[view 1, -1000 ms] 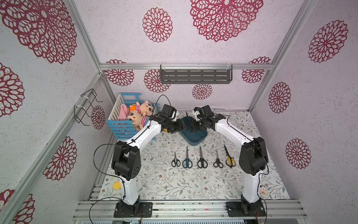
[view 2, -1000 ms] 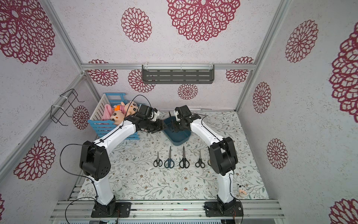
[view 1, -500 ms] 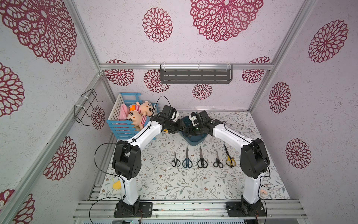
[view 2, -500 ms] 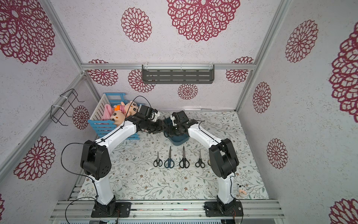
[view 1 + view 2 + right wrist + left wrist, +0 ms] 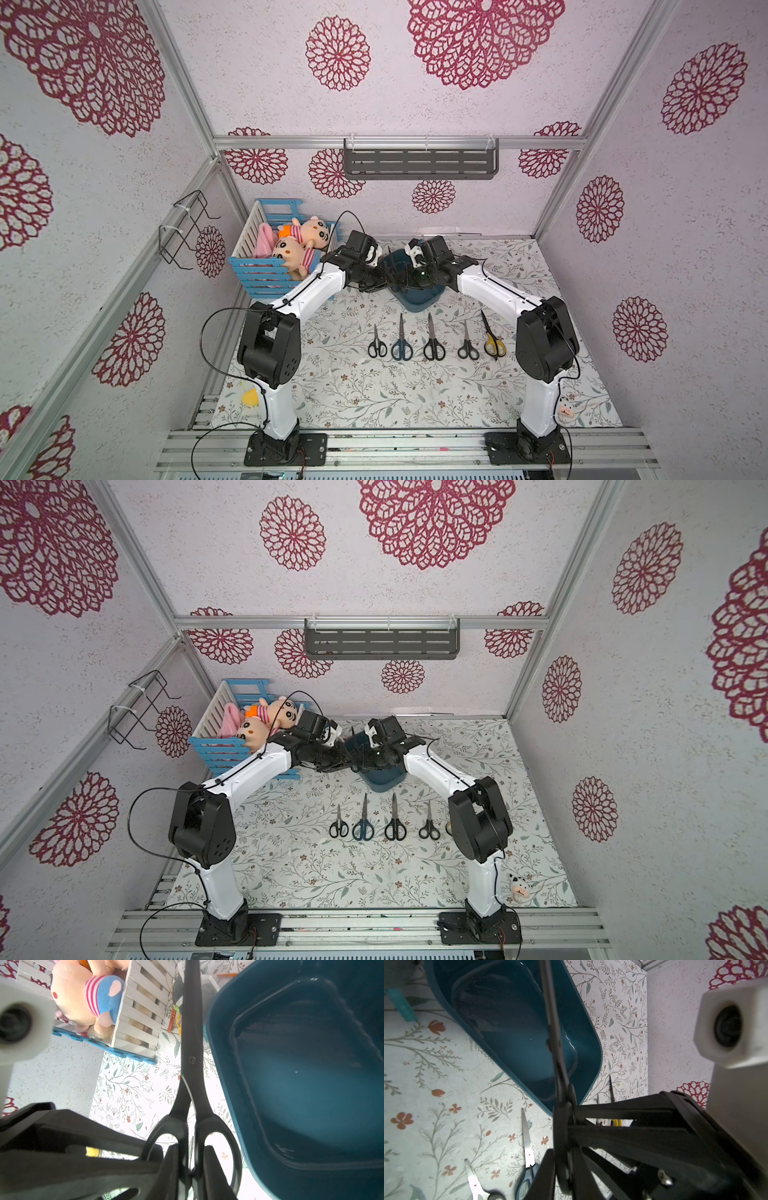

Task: Take the scissors out of the storage box
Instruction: Pick up the scissors from the storage box, then place the scissors at the center of the board.

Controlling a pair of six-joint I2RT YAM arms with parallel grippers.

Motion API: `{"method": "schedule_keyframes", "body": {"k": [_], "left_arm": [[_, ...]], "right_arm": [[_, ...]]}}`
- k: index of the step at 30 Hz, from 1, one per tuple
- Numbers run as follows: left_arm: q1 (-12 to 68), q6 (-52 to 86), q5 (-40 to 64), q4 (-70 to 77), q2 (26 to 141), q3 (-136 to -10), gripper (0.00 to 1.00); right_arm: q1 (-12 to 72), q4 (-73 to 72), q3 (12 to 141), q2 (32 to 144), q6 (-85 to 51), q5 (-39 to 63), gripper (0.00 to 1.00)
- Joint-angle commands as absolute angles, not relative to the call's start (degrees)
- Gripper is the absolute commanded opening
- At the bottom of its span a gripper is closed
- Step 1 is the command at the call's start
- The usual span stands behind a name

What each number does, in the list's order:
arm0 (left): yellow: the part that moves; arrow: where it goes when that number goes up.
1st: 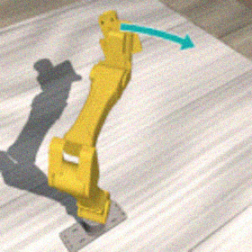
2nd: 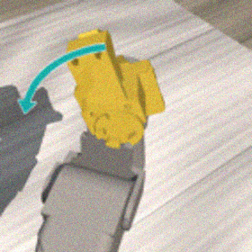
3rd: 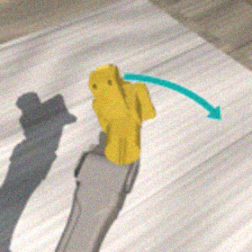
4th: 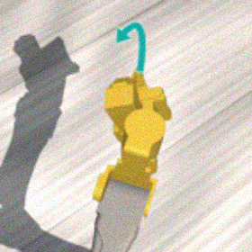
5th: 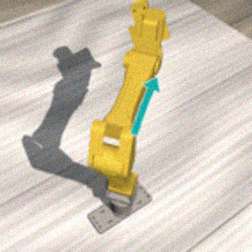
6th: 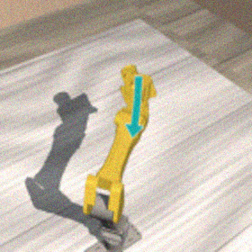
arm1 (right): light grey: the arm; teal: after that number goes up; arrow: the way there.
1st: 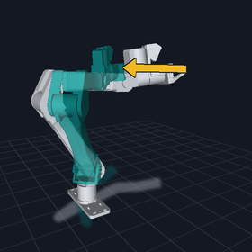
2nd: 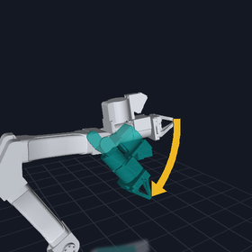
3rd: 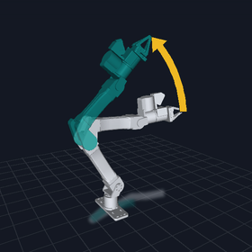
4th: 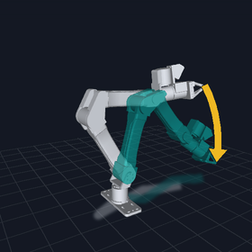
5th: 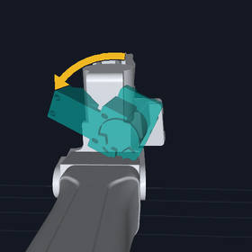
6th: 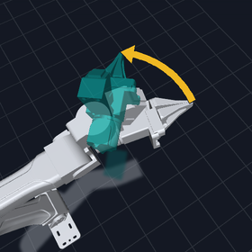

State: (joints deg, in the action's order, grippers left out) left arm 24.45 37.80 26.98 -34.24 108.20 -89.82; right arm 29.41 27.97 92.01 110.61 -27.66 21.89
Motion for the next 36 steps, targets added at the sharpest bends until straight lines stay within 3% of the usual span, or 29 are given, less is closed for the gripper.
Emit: {"method": "schedule_keyframes", "body": {"k": [1,3,11,23,36], "left_arm": [[23.95,38.22,29.21,-32.9,106.07,-89.19,0.02],[23.63,38.32,27.68,-34.2,105.46,-88.75,0.01],[18.91,36.43,25.27,-39.74,97.19,-77.04,0.0],[16.85,33.5,20.27,-47.88,83.05,-54.7,0.0],[16.55,27.1,15.07,-49.44,92.69,-57.66,0.0]], "right_arm": [[30.06,24.45,93.89,107.3,-27.95,24.7,0.12],[30.05,25.07,93.81,107.84,-27.28,24.91,0.32],[27.21,31.54,94.32,104.95,-18.87,25.47,0.49],[25.63,30.44,89.91,104.1,-16.17,27.4,0.51],[26.7,29.91,89.15,104.42,-15.65,27.16,0.51]]}}
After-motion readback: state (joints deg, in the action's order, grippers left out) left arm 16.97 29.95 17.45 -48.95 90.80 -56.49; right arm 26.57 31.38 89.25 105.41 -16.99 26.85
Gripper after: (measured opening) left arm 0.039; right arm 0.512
